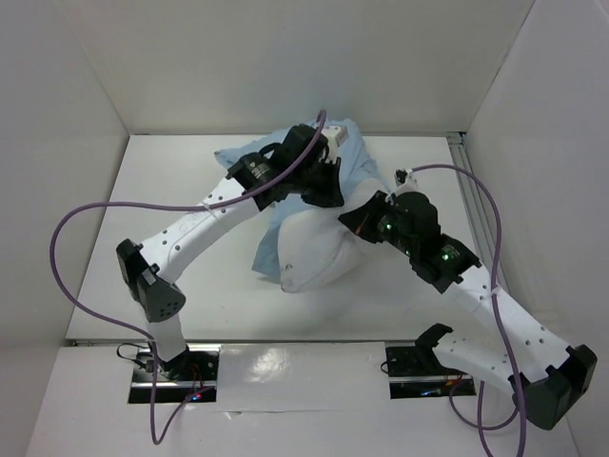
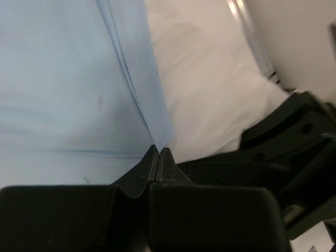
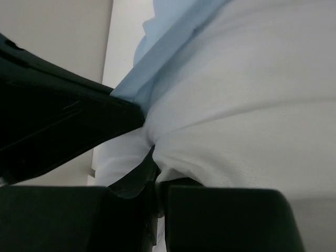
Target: Put the pillow into the pillowcase
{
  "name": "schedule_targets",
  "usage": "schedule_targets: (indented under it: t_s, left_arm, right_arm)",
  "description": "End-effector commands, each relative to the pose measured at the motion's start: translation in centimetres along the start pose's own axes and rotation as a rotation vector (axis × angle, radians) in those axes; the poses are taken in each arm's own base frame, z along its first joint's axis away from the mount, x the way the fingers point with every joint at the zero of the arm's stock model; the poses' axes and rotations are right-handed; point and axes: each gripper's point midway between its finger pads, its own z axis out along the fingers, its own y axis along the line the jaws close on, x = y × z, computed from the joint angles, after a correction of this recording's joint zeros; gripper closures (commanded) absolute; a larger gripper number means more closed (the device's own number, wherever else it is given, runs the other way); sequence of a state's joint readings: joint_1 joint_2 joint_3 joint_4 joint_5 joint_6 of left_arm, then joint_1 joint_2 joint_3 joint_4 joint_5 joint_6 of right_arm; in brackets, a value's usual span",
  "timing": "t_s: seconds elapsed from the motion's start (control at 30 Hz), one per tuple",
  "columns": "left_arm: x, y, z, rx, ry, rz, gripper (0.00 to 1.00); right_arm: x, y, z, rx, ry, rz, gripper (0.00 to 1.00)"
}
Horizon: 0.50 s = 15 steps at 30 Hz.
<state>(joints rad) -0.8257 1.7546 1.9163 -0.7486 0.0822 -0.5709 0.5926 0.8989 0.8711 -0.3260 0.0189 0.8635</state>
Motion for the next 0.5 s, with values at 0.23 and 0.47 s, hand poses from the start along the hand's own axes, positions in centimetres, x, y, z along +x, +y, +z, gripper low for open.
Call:
schedule_targets:
  t_s: [0.23,0.47]
  left_arm:
    - [-6.8,-16.0,-18.3,0.610,-0.272,0.099,1.00]
    - [-4.6,-15.9,-16.4,0.668,-0.170,0.063,1.00]
  right_arm:
    - [-13.1,11.3,-4.8,-0.293,-0.448,-0.097,1.00]
    - [0.4,-4.6,9.4,0.040,-0.104,-0.029,1.00]
